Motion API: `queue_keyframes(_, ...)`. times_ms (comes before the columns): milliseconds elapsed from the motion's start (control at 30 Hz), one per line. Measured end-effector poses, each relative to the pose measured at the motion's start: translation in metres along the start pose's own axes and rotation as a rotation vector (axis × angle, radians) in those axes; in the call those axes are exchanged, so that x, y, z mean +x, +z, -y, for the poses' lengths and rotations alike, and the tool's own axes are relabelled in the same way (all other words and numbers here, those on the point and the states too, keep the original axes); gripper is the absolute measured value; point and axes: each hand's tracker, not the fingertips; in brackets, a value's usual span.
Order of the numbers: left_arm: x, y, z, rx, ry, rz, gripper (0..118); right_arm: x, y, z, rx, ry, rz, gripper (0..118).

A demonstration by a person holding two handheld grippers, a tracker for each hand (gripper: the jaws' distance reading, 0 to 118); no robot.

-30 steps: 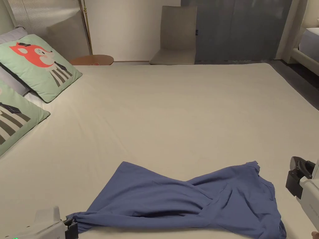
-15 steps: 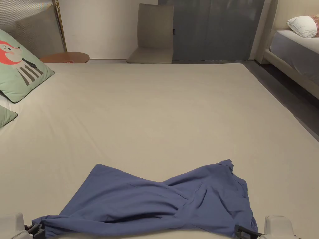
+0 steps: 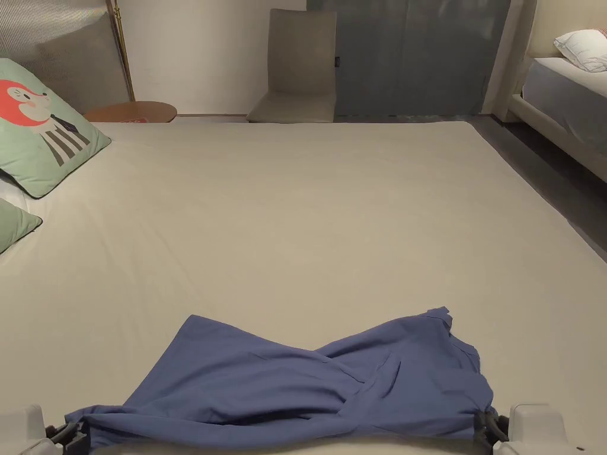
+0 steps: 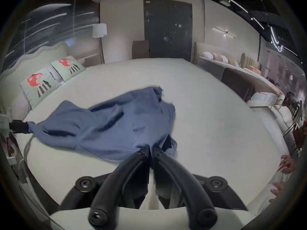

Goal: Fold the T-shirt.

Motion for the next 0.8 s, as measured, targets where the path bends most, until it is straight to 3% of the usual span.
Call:
queue_keyframes(133,0.001,0.009,-0.042,0.1,0.014,0.05,9,-0.006,0.003,-0.057,0.129,0.07,-0.012,3)
queue_keyframes(500,0.036,0.003,-0.211,0.302,-0.047,0.062,9,-0.007,-0.034,-0.237,0.379,0.16,0.009,3)
queue_keyframes(800,0.07,-0.028,-0.366,0.399,-0.051,0.048,9,-0.002,-0.082,-0.384,0.497,0.157,-0.013,3)
